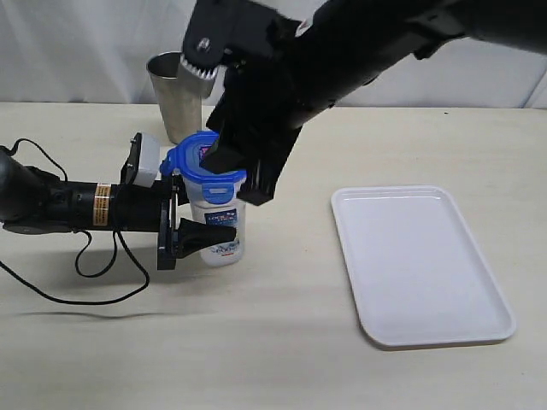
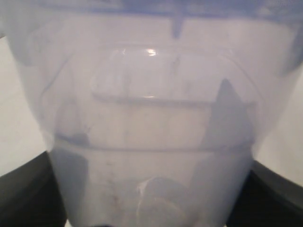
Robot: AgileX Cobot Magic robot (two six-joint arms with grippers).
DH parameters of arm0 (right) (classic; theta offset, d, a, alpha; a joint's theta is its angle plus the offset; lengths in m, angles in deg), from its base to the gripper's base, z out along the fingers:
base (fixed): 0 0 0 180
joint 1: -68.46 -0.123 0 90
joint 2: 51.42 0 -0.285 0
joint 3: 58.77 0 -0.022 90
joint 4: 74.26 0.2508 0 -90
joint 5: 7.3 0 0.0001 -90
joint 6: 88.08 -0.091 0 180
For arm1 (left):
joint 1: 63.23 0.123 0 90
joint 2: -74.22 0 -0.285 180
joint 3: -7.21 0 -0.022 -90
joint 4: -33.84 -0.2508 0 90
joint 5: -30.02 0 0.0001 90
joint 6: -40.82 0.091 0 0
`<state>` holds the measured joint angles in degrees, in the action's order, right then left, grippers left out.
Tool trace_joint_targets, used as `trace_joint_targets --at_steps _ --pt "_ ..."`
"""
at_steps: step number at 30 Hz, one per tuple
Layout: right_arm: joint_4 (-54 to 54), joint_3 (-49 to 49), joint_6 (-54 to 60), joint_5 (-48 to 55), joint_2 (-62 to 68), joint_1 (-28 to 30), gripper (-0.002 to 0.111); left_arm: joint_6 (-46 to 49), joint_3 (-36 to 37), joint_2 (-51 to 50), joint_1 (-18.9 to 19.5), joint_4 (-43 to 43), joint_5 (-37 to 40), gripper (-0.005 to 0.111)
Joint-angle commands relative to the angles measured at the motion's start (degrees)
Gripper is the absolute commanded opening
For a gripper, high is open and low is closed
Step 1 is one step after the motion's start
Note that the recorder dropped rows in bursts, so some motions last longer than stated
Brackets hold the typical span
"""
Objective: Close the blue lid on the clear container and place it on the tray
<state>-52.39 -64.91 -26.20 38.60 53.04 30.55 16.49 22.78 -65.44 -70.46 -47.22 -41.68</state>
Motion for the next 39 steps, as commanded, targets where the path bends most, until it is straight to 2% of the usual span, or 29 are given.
trace_joint_targets --at_steps 1,7,27,31,39 --pt "-18.2 0.1 -9.0 -3.2 2.5 -5.3 0.043 -0.1 0.2 -0.2 -0.1 1.0 1.7 0.000" --pt "-22.8 0.1 -10.3 -4.1 6.5 -6.1 0.043 -0.1 0.2 -0.2 -0.1 1.1 1.7 0.000" --pt "-28.6 0.1 -10.3 -2.2 12.3 -6.2 0.043 -0.1 0.2 -0.2 -0.1 1.2 1.7 0.000" --pt "-31.0 0.7 -10.3 -2.3 13.3 -6.2 0.040 -0.1 0.2 -0.2 -0.1 1.0 1.7 0.000" --pt "-37.9 4.7 -15.8 -6.1 13.8 -6.2 0.040 -1.0 0.2 -0.2 -0.1 0.8 1.7 0.000"
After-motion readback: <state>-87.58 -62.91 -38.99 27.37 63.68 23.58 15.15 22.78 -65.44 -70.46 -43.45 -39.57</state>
